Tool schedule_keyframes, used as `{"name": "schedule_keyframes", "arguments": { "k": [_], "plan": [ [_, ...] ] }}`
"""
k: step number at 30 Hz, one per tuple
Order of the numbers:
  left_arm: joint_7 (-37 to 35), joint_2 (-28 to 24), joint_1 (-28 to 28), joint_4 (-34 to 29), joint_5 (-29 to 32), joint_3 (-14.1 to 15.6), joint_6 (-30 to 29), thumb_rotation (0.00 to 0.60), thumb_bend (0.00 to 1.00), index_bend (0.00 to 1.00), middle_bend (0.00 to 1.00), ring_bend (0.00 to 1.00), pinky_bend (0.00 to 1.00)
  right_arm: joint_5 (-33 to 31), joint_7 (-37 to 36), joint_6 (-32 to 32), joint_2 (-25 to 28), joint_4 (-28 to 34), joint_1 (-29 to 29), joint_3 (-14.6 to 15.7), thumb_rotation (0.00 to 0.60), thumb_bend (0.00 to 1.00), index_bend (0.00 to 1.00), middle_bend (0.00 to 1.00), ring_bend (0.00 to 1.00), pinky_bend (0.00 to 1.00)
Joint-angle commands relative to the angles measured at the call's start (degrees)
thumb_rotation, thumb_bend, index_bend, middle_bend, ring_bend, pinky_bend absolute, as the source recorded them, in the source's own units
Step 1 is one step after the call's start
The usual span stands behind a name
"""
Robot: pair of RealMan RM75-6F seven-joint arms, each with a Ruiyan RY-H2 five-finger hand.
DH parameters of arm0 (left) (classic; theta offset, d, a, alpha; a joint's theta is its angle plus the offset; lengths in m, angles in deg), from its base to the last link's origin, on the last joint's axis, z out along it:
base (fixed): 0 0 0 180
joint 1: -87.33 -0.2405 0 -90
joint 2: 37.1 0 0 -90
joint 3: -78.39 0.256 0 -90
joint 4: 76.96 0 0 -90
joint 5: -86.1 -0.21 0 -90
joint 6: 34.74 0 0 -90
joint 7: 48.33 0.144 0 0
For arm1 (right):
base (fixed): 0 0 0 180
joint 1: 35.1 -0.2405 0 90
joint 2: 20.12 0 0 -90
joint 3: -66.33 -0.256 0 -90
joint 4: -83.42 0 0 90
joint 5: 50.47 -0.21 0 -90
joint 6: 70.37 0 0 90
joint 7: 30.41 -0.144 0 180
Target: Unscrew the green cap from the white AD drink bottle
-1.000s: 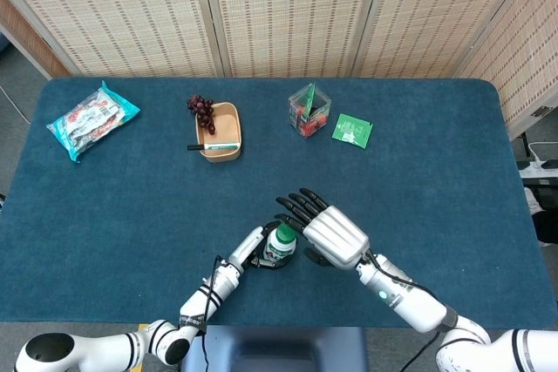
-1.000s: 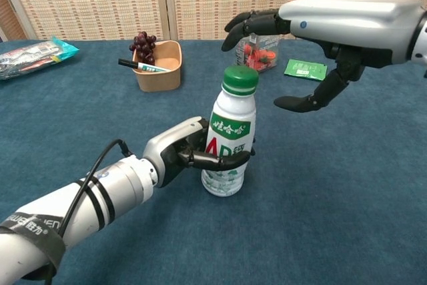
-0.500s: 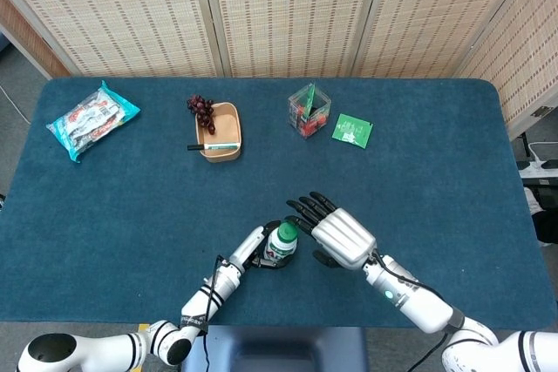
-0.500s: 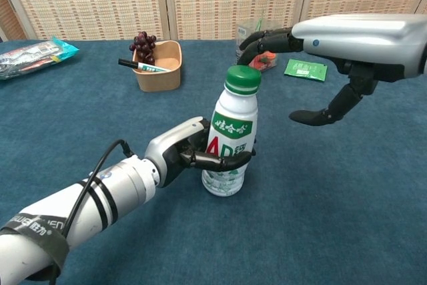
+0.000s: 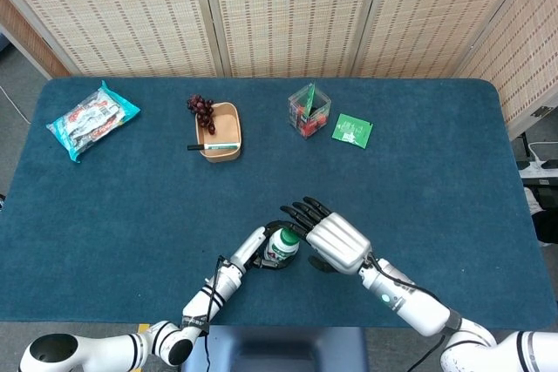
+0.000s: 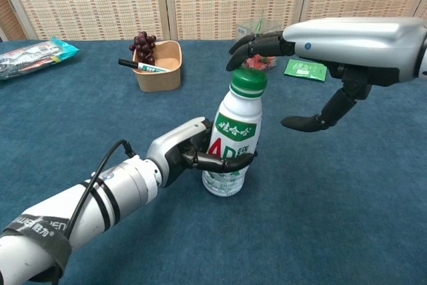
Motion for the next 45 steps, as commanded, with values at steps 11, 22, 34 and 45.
{"name": "schedule_keyframes", "arguments": {
  "k": [11,22,34,45],
  "plan": [
    [-0.31,-0.12,0.18,0.37,0.28,-0.1,0.82,0.6,1.0,0.71,0.85,0.32,0.0,5.94,-0.6,-1.18,1.61,2.81,1.05,2.14,0.6,0.28,0.15,0.0,0.0,0.0],
    [-0.36,-0.6,-0.2,-0.46,-0.27,0.02,-0.14,0.6,1.0,0.71,0.85,0.31,0.0,0.53,0.01,-3.39,0.37,-1.75,1.79,-0.55,0.6,0.28,0.12,0.0,0.0,0.0],
    [-0.24,-0.11,-0.04,0.26,0.02,-0.05,0.2,0.6,1.0,0.71,0.85,0.31,0.0,0.28,0.94,-1.27,0.29,-1.57,1.35,0.93,0.6,0.28,0.15,0.0,0.0,0.0],
    [1.16,-0.31,0.55,0.13,-0.52,0.54,0.98,0.6,1.0,0.71,0.86,0.31,0.0,0.06,1.3,-0.89,-0.21,-0.75,0.86,0.8,0.6,0.28,0.15,0.0,0.0,0.0]
  ]
}}
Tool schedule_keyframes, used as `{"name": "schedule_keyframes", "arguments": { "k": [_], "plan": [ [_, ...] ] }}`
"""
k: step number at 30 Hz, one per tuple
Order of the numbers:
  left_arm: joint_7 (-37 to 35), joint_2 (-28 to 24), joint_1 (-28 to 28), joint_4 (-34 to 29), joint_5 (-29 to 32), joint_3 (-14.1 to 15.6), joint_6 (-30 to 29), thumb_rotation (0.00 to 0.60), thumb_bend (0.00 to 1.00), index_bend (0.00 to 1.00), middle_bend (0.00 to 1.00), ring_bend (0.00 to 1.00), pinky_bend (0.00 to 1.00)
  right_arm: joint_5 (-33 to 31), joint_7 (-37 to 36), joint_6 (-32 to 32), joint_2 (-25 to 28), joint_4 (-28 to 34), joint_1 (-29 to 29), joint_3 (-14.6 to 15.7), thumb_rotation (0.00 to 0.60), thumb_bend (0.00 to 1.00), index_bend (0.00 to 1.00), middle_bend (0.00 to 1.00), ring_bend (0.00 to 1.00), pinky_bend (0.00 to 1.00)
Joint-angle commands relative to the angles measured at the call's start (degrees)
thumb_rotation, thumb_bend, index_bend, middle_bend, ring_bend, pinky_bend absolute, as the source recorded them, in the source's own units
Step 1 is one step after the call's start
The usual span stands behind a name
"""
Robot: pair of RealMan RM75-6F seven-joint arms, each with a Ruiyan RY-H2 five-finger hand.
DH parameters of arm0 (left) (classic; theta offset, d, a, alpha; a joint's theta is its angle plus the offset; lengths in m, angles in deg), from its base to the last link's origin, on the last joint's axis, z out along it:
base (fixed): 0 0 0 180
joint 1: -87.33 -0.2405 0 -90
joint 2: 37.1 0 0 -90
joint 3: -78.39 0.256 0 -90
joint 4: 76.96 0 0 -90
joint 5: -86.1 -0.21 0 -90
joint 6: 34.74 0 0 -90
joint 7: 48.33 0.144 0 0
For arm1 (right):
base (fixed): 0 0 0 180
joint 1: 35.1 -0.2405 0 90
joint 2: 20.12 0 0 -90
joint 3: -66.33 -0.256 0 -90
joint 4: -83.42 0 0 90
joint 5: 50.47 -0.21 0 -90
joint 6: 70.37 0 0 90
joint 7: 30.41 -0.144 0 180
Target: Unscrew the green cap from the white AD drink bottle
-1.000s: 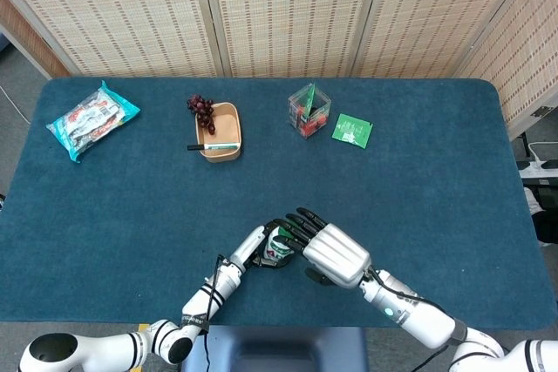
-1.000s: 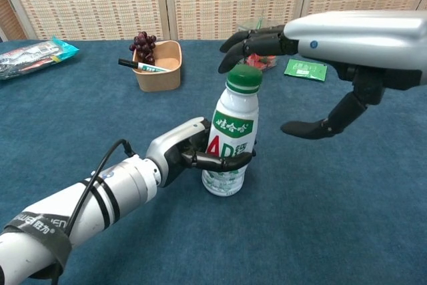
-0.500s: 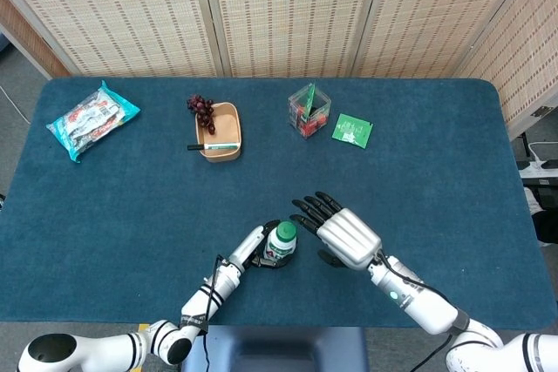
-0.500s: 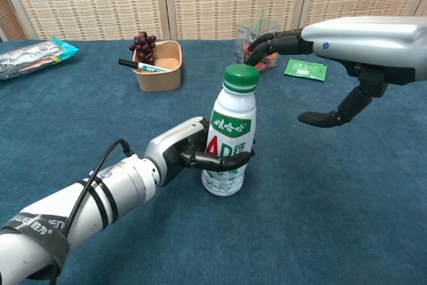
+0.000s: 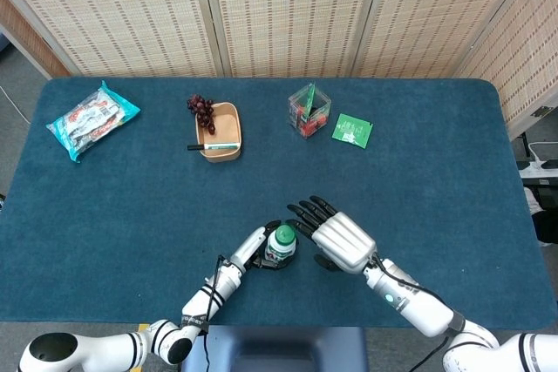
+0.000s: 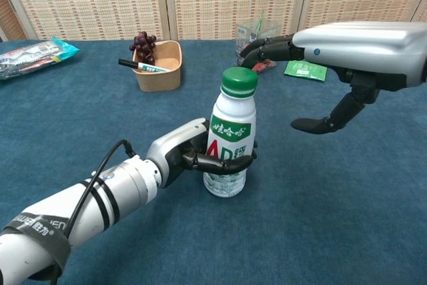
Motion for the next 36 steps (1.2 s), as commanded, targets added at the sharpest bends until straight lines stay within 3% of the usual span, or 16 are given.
{"name": "schedule_keyframes", "arguments": {
  "k": [1,16,21,28,36],
  "plan": [
    [0.37,-0.09,0.18,0.01,-0.21,0.18,0.16,0.6,1.0,0.71,0.86,0.31,0.0,0.26,0.04,0.17,-0.04,0.34,-0.14,0.08,0.6,0.28,0.15,0.0,0.0,0.0],
    [-0.06,-1.52,1.15,-1.65,1.33,-0.39,3.36,0.6,1.0,0.73,0.88,0.33,0.0,4.17,0.48,1.23,0.46,3.58,-0.53,1.86,0.6,0.28,0.15,0.0,0.0,0.0],
    [0.48,-1.54,0.94,-1.56,1.03,-0.11,2.79,0.6,1.0,0.73,0.88,0.33,0.0,6.61,-0.41,-1.03,0.24,3.41,0.19,1.41,0.6,0.28,0.14,0.0,0.0,0.0],
    [1.17,-1.69,0.65,-2.03,0.53,0.21,1.83,0.6,1.0,0.73,0.88,0.33,0.0,2.25,-0.52,-1.97,0.16,0.78,0.49,-0.52,0.6,0.28,0.13,0.0,0.0,0.0],
    [2.5,-1.25,0.79,-1.85,1.51,0.12,2.41,0.6,1.0,0.73,0.88,0.33,0.0,-0.26,-0.09,-1.43,-0.11,-0.09,0.03,-1.26,0.6,0.28,0.21,0.0,0.0,0.0]
  ]
}}
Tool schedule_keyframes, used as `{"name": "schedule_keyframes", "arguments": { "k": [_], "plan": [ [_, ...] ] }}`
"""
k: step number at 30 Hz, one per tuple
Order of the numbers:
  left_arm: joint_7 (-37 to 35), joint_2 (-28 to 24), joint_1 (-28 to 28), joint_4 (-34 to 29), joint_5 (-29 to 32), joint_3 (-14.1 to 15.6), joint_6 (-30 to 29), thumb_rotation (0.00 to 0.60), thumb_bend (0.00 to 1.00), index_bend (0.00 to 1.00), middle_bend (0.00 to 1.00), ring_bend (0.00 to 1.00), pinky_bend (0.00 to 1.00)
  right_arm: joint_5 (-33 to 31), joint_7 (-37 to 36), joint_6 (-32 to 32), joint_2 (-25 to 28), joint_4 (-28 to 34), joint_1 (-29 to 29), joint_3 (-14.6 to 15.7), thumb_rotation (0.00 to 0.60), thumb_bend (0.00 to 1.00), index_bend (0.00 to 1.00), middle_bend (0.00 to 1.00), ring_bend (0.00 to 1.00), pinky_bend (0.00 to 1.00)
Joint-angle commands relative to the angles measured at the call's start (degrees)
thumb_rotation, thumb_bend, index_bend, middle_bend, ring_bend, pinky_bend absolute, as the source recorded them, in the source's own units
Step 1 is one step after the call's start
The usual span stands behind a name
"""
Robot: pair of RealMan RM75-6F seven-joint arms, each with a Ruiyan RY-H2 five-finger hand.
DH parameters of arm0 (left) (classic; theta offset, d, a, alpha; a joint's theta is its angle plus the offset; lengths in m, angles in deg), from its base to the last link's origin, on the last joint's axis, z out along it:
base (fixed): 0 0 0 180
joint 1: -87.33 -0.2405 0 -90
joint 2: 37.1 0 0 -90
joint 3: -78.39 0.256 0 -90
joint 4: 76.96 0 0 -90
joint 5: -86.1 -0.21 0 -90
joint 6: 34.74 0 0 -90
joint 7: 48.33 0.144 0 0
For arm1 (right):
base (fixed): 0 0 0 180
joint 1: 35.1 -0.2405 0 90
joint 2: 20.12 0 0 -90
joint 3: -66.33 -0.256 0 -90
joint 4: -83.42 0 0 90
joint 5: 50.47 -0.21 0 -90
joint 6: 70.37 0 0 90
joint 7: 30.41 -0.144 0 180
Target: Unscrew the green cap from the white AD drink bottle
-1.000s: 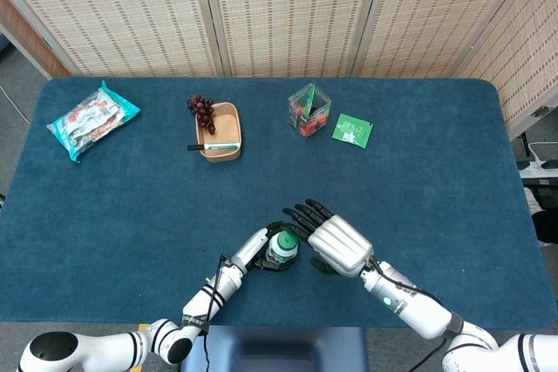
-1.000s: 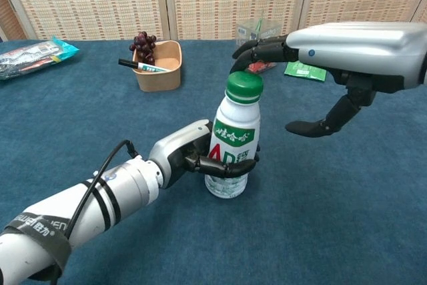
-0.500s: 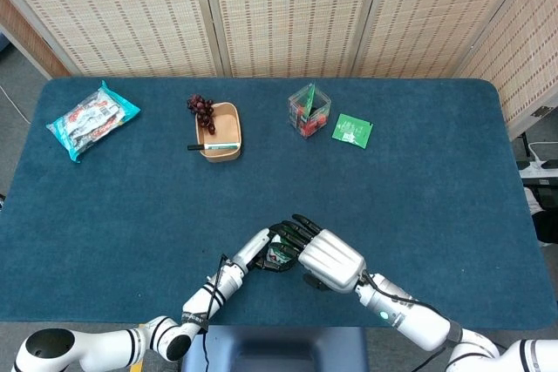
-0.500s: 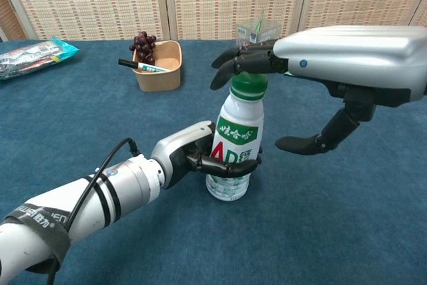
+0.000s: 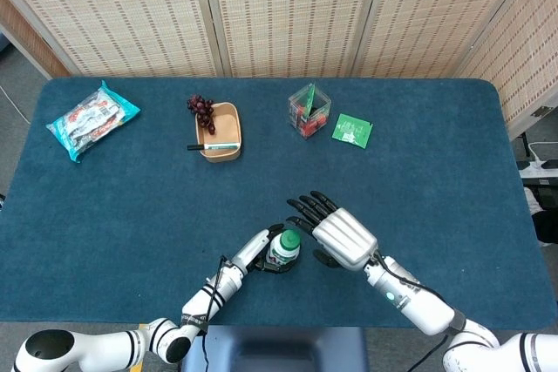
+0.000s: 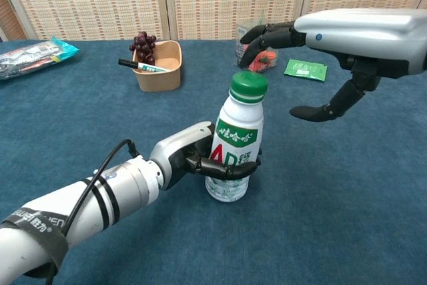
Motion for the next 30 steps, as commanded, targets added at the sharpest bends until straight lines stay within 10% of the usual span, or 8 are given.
{"name": "schedule_keyframes", "arguments": {
  "k": [1,30],
  "plan": [
    [0.39,0.26,0.07,0.06,0.06,0.0,-0.01,0.6,1.0,0.73,0.88,0.33,0.0,-0.68,0.4,0.08,-0.45,-0.06,-0.32,-0.42,0.6,0.28,0.23,0.0,0.0,0.0],
    [-0.63,-1.52,0.98,-3.2,4.91,-1.92,6.99,0.6,1.0,0.73,0.92,0.39,0.0,-0.07,3.43,0.53,-0.85,3.44,-1.41,0.42,0.6,0.29,0.4,0.0,0.0,0.0]
  ]
}}
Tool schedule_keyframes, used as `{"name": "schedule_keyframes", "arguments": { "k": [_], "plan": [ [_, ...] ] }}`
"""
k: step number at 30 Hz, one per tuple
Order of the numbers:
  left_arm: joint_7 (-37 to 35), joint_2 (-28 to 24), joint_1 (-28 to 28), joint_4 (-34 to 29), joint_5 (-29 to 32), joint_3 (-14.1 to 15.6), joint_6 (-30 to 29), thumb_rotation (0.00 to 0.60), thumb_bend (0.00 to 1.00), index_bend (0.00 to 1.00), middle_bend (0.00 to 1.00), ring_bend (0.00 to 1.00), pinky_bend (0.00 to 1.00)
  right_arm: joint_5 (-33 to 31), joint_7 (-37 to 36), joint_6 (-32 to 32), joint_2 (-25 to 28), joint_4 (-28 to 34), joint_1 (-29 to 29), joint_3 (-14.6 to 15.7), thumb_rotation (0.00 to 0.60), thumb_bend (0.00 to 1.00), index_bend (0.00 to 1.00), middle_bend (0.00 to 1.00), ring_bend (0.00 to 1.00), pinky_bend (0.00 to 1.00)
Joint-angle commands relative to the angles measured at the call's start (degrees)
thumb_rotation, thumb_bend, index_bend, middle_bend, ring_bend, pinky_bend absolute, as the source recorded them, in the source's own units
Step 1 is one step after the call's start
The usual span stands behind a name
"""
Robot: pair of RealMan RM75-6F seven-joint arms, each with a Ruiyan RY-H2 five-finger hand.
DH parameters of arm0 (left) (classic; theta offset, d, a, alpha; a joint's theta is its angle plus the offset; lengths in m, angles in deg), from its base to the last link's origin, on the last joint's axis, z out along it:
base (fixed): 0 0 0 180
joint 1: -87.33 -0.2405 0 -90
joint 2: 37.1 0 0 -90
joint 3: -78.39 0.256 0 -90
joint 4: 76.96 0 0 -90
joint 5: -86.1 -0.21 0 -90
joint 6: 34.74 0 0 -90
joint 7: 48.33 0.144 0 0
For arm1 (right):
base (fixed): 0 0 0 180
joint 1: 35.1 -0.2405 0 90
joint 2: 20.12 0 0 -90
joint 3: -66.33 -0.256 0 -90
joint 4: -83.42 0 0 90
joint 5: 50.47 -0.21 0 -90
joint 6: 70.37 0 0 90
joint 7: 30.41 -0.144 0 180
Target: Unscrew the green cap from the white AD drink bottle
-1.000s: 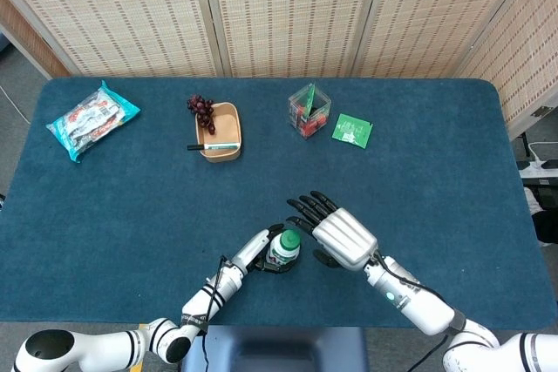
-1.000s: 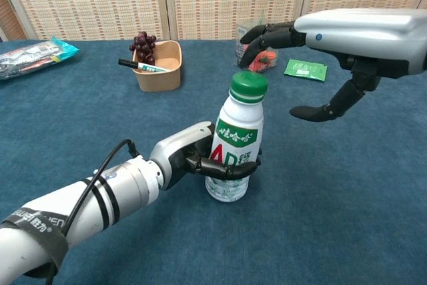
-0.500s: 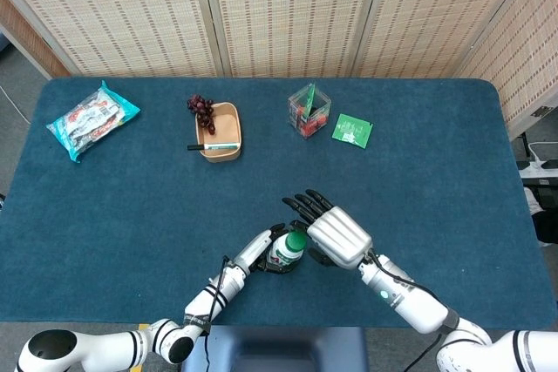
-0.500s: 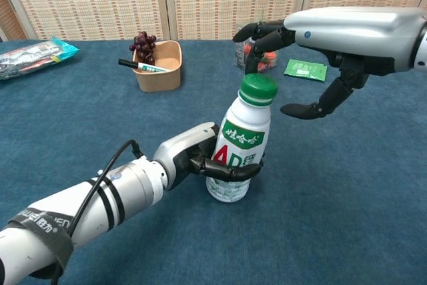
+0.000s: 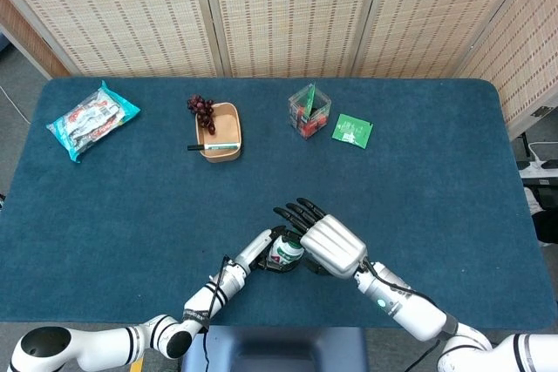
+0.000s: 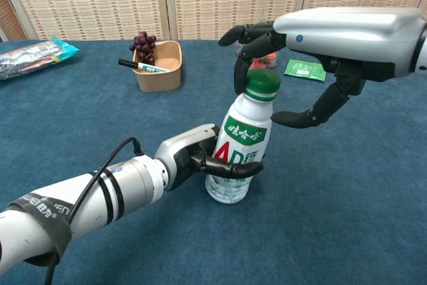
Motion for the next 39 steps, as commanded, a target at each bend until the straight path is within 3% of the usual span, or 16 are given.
{"name": "schedule_keyframes", "arguments": {
  "k": [1,8,17,39],
  "plan": [
    [-0.06,-0.19,0.06,-0.23,0.42,-0.22,0.33,0.6,1.0,0.73,0.92,0.39,0.0,0.71,0.35,0.0,0.0,0.53,-0.01,0.35,0.6,0.29,0.4,0.0,0.0,0.0],
    [0.47,-0.04,-0.11,0.49,0.22,-0.02,0.23,0.6,1.0,0.73,0.91,0.39,0.0,4.33,-0.62,-2.15,0.22,1.26,1.18,1.0,0.6,0.29,0.33,0.0,0.0,0.0],
    [1.2,0.43,-0.64,0.87,-2.25,0.88,-2.15,0.6,1.0,0.73,0.91,0.39,0.0,2.63,-1.67,-3.69,0.02,-1.35,2.11,0.0,0.6,0.29,0.23,0.0,0.0,0.0],
    [1.32,0.63,-0.3,1.8,-2.13,0.91,-1.42,0.6,1.0,0.73,0.91,0.38,0.0,3.2,-1.27,-1.89,-0.11,-0.3,1.72,0.6,0.6,0.29,0.26,0.0,0.0,0.0]
  ]
}}
